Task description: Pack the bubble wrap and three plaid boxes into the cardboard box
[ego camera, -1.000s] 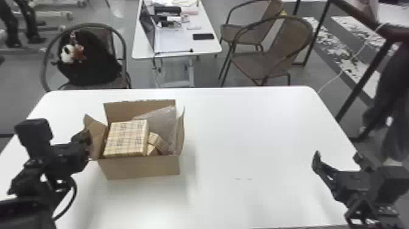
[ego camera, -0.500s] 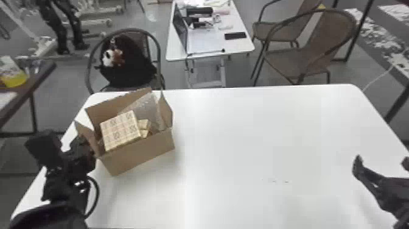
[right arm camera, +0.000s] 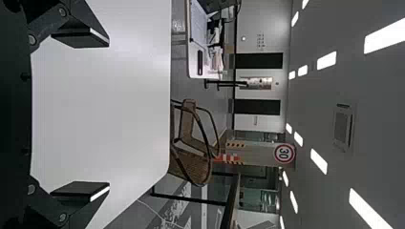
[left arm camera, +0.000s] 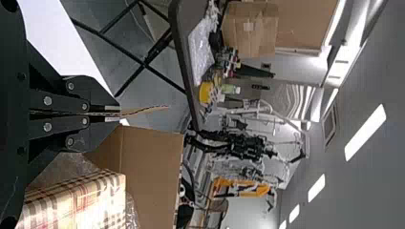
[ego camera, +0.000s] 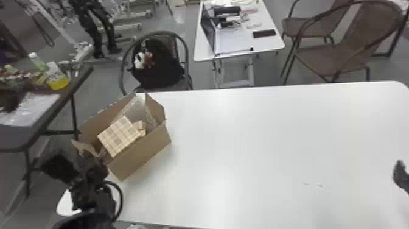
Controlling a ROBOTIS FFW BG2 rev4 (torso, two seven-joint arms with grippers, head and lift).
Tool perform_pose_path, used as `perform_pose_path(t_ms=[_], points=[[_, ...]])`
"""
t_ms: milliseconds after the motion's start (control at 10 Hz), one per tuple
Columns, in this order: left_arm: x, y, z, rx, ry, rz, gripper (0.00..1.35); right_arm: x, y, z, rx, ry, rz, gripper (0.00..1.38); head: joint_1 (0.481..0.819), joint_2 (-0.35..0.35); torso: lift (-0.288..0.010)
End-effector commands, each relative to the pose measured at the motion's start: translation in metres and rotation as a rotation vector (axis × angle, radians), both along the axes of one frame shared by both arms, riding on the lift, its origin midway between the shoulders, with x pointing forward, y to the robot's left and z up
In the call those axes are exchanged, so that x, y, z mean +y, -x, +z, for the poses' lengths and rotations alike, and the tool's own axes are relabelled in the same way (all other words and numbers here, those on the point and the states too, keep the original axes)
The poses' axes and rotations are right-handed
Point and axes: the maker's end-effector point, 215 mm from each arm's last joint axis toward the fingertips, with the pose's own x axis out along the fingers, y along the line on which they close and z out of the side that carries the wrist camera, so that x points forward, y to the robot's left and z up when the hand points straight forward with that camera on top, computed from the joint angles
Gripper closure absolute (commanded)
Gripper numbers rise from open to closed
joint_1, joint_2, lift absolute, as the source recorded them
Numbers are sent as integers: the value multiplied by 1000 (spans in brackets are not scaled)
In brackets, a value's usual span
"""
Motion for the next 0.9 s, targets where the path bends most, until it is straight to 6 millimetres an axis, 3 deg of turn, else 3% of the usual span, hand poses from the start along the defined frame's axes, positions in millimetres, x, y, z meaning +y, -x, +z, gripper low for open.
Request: perform_pose_path(t_ms=[0,200,300,400,600,700,800], points=[[14,22,-6,-26,16,85,1214,2,0,-1,5,2,3,225,695,280,-92],[27,47,-15,-83,45,192,1214,2,2,-4,16,5,4,225,695,319,-92],[25,49,-19,-84,52,219,1214,2,2,-5,19,4,4,225,695,328,-92],[20,47,-22,-89,57,212,1062,2,3,-5,21,5,6,225,695,336,-92],[-2,40,-2,-140,-4,175,352,4,4,-5,21,9,9,225,695,324,-92],[-17,35,17,-196,-45,154,36,5,5,-3,17,15,12,225,695,311,-92],[-34,28,57,-260,-148,104,-2,6,5,1,9,16,13,225,695,294,-92]])
